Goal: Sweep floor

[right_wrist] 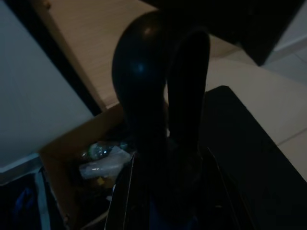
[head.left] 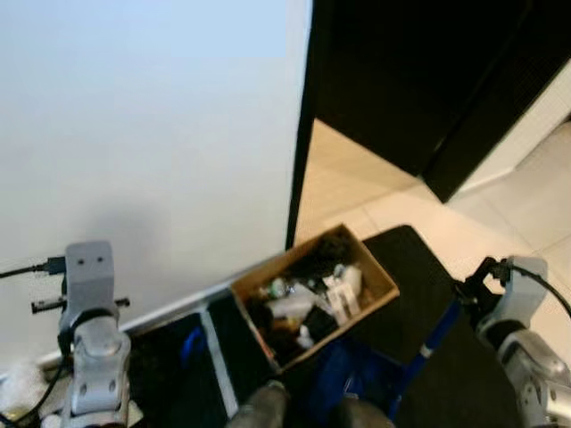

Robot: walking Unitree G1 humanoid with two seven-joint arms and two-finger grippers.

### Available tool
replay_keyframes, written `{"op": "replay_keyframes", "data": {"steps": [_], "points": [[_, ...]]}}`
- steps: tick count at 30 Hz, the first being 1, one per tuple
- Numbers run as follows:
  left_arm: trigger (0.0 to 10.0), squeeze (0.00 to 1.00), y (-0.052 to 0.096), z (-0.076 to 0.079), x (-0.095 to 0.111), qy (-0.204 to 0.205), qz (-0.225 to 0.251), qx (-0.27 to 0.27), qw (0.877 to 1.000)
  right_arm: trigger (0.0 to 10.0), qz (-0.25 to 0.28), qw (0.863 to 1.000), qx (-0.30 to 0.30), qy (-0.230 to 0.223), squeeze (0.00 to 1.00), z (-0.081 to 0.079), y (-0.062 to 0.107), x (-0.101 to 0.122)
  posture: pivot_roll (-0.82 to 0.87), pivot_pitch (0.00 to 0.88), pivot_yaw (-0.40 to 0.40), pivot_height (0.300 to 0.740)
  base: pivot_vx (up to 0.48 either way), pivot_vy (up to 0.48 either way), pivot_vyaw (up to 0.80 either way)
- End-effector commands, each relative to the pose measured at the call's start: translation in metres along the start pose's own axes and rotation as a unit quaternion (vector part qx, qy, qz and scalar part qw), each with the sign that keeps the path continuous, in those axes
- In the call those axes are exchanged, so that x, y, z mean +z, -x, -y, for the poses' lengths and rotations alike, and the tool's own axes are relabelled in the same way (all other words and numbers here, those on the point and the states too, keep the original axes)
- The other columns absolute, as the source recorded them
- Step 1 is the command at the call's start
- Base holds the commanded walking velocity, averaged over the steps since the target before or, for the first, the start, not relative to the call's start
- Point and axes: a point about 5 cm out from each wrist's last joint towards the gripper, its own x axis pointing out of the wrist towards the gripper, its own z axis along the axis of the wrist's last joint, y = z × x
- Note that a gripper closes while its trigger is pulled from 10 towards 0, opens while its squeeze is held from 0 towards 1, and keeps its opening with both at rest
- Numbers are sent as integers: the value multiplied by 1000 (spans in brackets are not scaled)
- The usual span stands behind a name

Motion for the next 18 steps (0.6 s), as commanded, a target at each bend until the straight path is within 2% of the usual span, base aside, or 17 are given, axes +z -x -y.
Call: {"op": "replay_keyframes", "data": {"steps": [1, 18], "points": [[10000, 0, 0, -5, -4, -22, -1, 10, 1000, 10000, -21, 997, 53, -58, 0, -21, -3, -17, 138, 167, -11, 740, 0, 0, 794], [10000, 0, -2, -3, -2, -22, 0, 5, 1000, 10000, -17, 997, 48, -61, 0, -20, -4, -15, 137, 160, -5, 740, 0, 0, 794]]}}
